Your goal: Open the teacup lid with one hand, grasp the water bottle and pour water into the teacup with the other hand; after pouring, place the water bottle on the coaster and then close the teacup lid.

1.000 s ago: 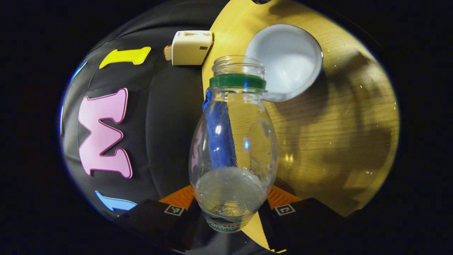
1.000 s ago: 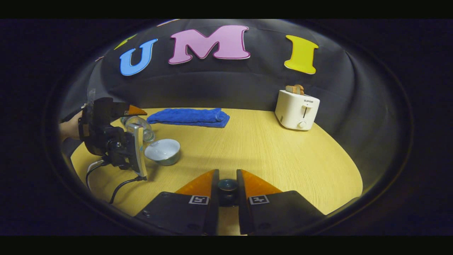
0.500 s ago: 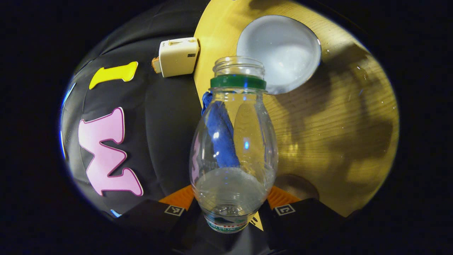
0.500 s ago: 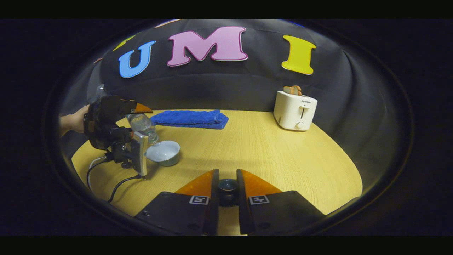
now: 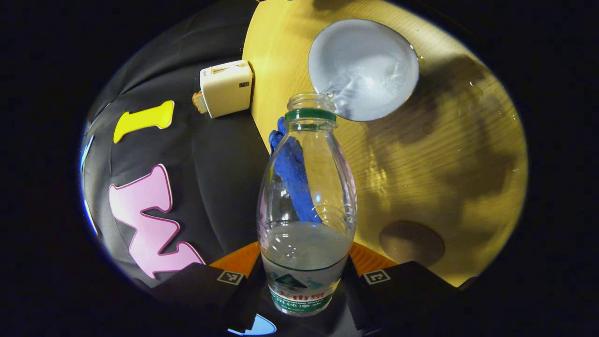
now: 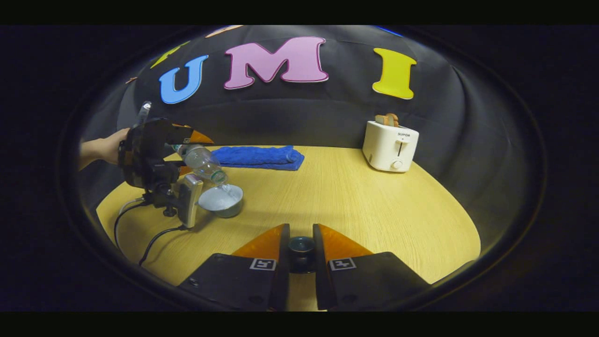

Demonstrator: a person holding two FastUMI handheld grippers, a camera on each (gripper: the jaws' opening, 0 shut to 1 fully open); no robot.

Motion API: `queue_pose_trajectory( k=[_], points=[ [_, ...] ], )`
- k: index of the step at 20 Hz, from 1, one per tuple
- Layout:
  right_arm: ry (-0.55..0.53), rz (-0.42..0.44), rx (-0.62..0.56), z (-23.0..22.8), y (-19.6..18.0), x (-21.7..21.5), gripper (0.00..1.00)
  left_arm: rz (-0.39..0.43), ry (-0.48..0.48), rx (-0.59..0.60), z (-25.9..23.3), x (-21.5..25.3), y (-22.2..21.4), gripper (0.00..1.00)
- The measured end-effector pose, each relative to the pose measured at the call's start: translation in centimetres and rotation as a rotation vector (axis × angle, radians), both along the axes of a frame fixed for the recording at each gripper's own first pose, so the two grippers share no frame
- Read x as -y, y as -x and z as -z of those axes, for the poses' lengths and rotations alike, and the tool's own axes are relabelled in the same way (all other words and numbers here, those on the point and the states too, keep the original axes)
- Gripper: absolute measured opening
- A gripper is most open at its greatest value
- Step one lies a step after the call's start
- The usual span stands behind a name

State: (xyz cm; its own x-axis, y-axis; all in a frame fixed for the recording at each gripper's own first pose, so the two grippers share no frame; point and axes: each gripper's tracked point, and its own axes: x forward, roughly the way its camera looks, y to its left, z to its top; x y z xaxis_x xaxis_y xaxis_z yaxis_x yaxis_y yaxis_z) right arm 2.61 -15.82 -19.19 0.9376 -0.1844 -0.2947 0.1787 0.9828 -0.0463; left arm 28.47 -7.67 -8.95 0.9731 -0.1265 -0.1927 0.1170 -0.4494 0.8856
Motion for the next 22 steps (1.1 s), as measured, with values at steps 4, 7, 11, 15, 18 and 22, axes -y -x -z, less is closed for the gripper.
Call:
queue_pose_trajectory(
  k=[4, 7, 11, 15, 18, 22],
  points=[
    [-0.014, 0.017, -0.009, 0.4, 0.4, 0.4, 0.26, 0.032, 0.006, 0.001, 0.3, 0.0, 0.7, 0.77],
    [-0.020, 0.026, -0.011, 0.2, 0.5, 0.6, 0.26, 0.043, -0.013, 0.023, -0.1, -0.4, 0.8, 0.77],
    [-0.021, 0.029, -0.014, 0.4, 0.6, 0.5, 0.26, 0.085, -0.075, 0.043, -0.8, 0.0, 0.6, 0.77],
    [-0.018, 0.022, -0.009, 0.3, 0.5, -0.1, 0.26, 0.125, -0.116, 0.063, -1.5, 0.6, 0.8, 0.77],
    [-0.019, 0.019, -0.002, 0.0, 0.5, -0.4, 0.26, 0.145, -0.144, 0.077, -2.1, 1.0, 0.8, 0.77],
    [-0.026, 0.025, 0.011, -0.4, 0.7, -0.5, 0.26, 0.185, -0.195, 0.096, -3.0, 1.7, 1.0, 0.77]
  ],
)
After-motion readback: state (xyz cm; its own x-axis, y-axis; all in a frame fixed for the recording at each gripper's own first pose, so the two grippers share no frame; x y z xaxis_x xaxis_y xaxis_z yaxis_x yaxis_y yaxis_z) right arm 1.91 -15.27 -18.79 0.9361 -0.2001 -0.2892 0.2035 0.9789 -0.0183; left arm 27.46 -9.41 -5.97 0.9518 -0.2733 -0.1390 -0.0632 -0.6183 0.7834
